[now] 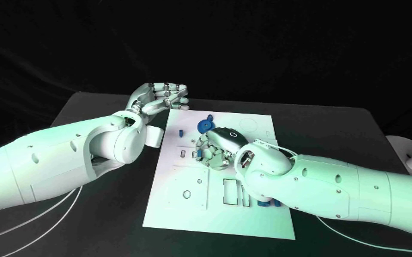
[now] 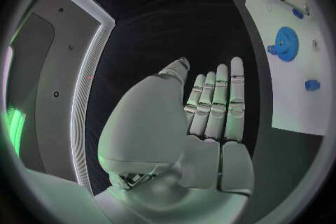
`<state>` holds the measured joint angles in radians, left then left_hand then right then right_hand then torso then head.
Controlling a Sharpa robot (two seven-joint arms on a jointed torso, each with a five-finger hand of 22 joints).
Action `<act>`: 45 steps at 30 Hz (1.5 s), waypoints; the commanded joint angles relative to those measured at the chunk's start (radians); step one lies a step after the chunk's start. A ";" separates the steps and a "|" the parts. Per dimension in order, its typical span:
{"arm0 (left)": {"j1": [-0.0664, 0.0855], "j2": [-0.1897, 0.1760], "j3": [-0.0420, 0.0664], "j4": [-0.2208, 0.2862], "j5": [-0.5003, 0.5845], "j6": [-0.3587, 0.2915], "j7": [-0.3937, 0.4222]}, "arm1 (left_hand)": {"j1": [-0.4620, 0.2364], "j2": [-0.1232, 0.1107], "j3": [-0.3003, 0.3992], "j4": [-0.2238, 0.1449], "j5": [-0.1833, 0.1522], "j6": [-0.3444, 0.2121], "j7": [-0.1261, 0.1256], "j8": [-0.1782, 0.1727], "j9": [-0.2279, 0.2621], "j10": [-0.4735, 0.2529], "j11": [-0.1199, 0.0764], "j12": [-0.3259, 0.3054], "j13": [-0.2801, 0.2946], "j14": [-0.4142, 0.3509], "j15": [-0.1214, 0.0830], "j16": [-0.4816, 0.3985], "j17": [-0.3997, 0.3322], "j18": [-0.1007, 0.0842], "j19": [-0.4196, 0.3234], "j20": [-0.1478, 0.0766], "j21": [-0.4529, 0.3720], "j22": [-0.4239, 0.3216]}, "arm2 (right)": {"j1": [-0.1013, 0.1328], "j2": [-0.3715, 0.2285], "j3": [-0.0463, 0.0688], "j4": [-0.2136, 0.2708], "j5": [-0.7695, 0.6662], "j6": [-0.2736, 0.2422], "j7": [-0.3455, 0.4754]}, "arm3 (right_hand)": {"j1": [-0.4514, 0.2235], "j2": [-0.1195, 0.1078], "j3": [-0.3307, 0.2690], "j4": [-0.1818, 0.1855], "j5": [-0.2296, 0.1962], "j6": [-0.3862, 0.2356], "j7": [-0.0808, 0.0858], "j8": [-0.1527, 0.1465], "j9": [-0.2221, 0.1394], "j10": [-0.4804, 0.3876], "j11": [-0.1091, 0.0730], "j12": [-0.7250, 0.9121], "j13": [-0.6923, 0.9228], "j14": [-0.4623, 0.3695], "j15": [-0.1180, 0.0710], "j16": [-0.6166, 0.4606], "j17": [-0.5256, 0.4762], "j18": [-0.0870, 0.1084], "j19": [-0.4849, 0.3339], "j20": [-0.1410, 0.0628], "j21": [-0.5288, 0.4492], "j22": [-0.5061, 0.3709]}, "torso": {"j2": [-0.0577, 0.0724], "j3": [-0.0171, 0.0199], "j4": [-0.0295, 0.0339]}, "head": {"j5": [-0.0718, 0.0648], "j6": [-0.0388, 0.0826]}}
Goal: Assemble the parts on the task board
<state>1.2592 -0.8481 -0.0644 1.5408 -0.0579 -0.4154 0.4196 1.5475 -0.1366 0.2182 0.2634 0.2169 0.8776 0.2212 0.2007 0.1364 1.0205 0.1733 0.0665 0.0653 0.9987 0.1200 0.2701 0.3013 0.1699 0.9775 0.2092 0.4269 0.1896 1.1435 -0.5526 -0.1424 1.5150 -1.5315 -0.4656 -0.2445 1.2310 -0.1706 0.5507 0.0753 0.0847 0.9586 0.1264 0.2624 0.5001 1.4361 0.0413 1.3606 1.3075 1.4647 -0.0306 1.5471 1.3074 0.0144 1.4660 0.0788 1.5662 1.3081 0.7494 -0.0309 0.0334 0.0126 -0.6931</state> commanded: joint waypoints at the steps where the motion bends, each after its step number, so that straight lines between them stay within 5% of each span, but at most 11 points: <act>1: 0.001 0.000 0.001 0.002 0.003 0.016 0.005 | 0.011 -0.001 0.006 -0.002 -0.005 -0.003 -0.001 -0.007 -0.001 -0.003 0.000 -0.002 0.000 -0.006 0.003 -0.005 0.001 0.009 -0.007 0.000 0.003 0.001 | -0.004 -0.001 -0.003 -0.001 -0.017 0.029 -0.014 | 0.002 -0.011 -0.001 0.004 -0.007 -0.007 0.000 -0.005 -0.002 -0.007 0.002 -0.004 0.083 0.090 0.005 -0.001 0.190 -0.013 0.102 0.003 0.001 0.260 | 0.000 0.0000 0.0005 | 0.000 -0.001; 21: 0.001 -0.002 0.001 0.001 0.003 0.017 0.002 | 0.011 -0.001 0.006 -0.002 -0.005 -0.003 -0.001 -0.007 -0.001 -0.003 0.000 -0.002 0.000 -0.006 0.003 -0.005 0.001 0.009 -0.007 0.000 0.003 0.001 | -0.004 -0.002 -0.003 -0.005 -0.019 0.012 -0.007 | -0.014 -0.035 -0.013 0.020 -0.018 -0.041 0.016 -0.025 -0.015 -0.019 0.016 -0.015 0.075 0.089 0.017 -0.003 0.188 -0.012 0.098 0.013 -0.005 0.255 | 0.001 0.0002 0.0002 | -0.003 -0.002; 33: 0.001 -0.003 0.001 0.001 0.003 0.018 0.001 | 0.009 -0.002 0.007 -0.002 -0.005 -0.004 0.000 -0.008 -0.001 -0.004 0.000 -0.002 0.000 -0.007 0.003 -0.007 0.003 0.009 -0.009 0.000 0.006 0.002 | -0.003 -0.002 -0.003 -0.004 -0.014 -0.010 0.008 | -0.024 -0.060 -0.075 0.060 -0.008 -0.103 0.033 -0.056 -0.041 -0.045 0.034 -0.040 0.055 0.087 0.033 -0.006 0.180 -0.008 0.089 0.028 -0.017 0.247 | 0.000 0.0000 -0.0001 | -0.005 -0.001; 39: 0.001 -0.004 0.001 -0.004 -0.014 0.019 -0.020 | 0.009 -0.002 0.007 -0.002 -0.005 -0.004 0.000 -0.008 -0.002 -0.004 0.000 -0.002 0.000 -0.007 0.003 -0.007 0.003 0.009 -0.009 0.000 0.006 0.002 | -0.003 -0.019 -0.003 0.020 -0.003 -0.109 0.049 | -0.011 -0.057 -0.123 0.080 -0.004 -0.122 0.039 -0.064 -0.052 -0.053 0.039 -0.045 0.049 0.086 0.038 -0.007 0.179 -0.007 0.088 0.033 -0.019 0.245 | 0.000 0.0007 0.0008 | -0.008 0.001; 43: 0.001 -0.005 0.000 -0.013 -0.082 0.038 -0.086 | -0.032 -0.012 -0.010 0.020 -0.007 0.006 -0.006 -0.003 0.001 0.035 -0.011 0.014 0.007 0.034 -0.008 0.015 0.021 0.013 0.004 -0.003 0.022 0.008 | 0.004 -0.066 0.001 0.067 0.097 -0.202 0.180 | 0.016 -0.047 -0.153 0.088 0.011 -0.131 0.042 -0.067 -0.059 -0.054 0.042 -0.045 0.048 0.084 0.041 -0.010 0.169 -0.004 0.081 0.036 -0.029 0.238 | -0.003 0.0017 -0.0004 | -0.009 0.002; 45: 0.001 -0.007 0.000 -0.017 -0.119 0.053 -0.123 | -0.099 -0.005 -0.031 0.021 -0.008 0.022 -0.017 0.005 0.005 0.099 -0.028 0.040 0.019 0.093 -0.026 0.051 0.044 0.014 0.038 -0.016 0.047 0.019 | 0.014 -0.090 0.003 0.084 0.176 -0.207 0.249 | 0.032 -0.036 -0.150 0.088 0.029 -0.124 0.042 -0.062 -0.060 -0.056 0.041 -0.045 0.048 0.083 0.040 -0.012 0.165 0.001 0.069 0.036 -0.046 0.226 | -0.006 0.0017 -0.0024 | -0.008 0.003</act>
<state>1.2592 -0.8553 -0.0645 1.5244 -0.0976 -0.4048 0.3690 1.4562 -0.1431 0.1896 0.2856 0.2123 0.8962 0.2028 0.2039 0.1407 1.1164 0.1474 0.1046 0.0835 1.0906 0.0937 0.3212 0.3463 0.1698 1.0146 0.1911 0.4745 0.2090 1.1525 -0.6357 -0.1409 1.5908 -1.4765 -0.5882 -0.1436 1.2574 -0.2070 0.4027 0.1642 0.1095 0.8285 0.1716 0.1956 0.4405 1.3874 0.0827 1.3183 1.3073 1.4647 0.0055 1.5374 1.3075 0.0144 1.4659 0.1114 1.5234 1.3075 0.7470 -0.0294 0.0329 0.0040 -0.6908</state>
